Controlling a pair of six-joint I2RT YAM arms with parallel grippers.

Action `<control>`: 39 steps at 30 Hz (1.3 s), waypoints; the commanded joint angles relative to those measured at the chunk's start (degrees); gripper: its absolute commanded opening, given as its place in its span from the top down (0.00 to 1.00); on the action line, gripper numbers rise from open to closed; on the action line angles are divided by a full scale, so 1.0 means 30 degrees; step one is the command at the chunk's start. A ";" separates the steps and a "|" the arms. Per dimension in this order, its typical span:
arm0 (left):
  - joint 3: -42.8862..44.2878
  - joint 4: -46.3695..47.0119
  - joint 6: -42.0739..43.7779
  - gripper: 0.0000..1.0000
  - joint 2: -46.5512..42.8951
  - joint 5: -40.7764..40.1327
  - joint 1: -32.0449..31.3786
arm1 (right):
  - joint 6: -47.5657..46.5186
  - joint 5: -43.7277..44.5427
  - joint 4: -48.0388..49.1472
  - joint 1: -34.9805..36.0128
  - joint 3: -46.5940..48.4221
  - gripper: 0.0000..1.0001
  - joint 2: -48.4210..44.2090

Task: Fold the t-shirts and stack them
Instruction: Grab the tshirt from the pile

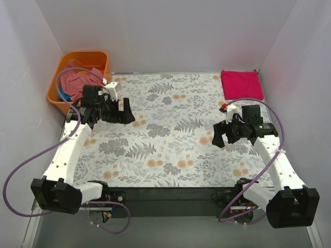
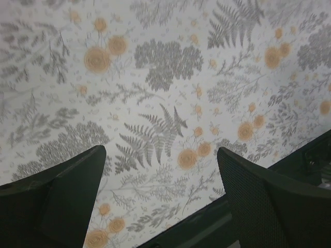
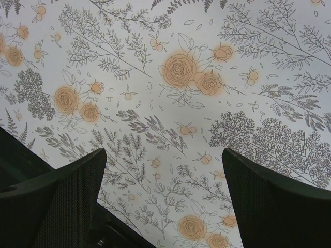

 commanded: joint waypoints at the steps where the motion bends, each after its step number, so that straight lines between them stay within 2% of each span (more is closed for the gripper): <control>1: 0.3979 0.0231 0.0143 0.11 0.1760 0.0765 0.0440 | 0.0172 -0.0346 0.0706 0.0044 -0.0063 0.02 0.0036; 2: 0.5757 0.0522 0.0143 0.11 0.2321 0.0798 0.0530 | 0.0172 -0.0376 0.0735 0.0044 -0.0063 0.02 0.0065; 6: 0.9603 0.1783 0.0143 0.11 0.4724 -0.0049 0.1231 | 0.0201 -0.0317 0.0794 0.0015 -0.0092 0.02 0.0124; 8: 1.1303 0.2019 -0.0120 0.11 0.6970 -0.0693 0.2284 | 0.0201 -0.0347 0.0765 0.0015 -0.0063 0.02 0.0125; 9: 1.3284 0.2077 -0.0295 0.11 0.7913 -0.0695 0.2839 | 0.0230 -0.0376 0.0794 0.0015 -0.0092 0.02 0.0124; 10: 1.3942 0.2309 -0.0616 0.11 0.8648 -0.0899 0.4208 | 0.0230 -0.0434 0.0823 0.0015 -0.0092 0.01 0.0153; 13: 1.5411 0.4240 -0.1205 0.11 1.0994 -0.1804 0.5827 | 0.0318 -0.0552 0.0852 -0.0044 -0.0092 0.02 0.0154; 17: 1.6875 0.6817 -0.1378 0.11 1.3630 -0.3155 0.6915 | 0.0347 -0.0552 0.0882 -0.0103 -0.0092 0.01 0.0212; 20: 1.8574 0.7175 -0.1674 0.13 1.5915 -0.3390 0.7794 | 0.0347 -0.0581 0.0882 -0.0161 -0.0092 0.01 0.0300; 25: 1.9135 0.7526 -0.0532 0.16 1.8815 -0.5263 0.8059 | 0.0377 -0.0698 0.0882 -0.0219 -0.0121 0.02 0.0797; 33: 1.7201 0.8581 0.0025 0.25 2.0050 -0.5850 0.8060 | 0.0348 -0.0669 0.0911 -0.0249 -0.0151 0.02 0.1325; 35: 1.7200 0.8523 0.0200 0.31 2.0430 -0.6172 0.8089 | 0.0348 -0.0669 0.0911 -0.0249 -0.0151 0.02 0.1355; 39: 1.7375 0.8523 0.0318 0.53 2.0521 -0.6291 0.8089 | 0.0348 -0.0669 0.0911 -0.0249 -0.0151 0.02 0.1501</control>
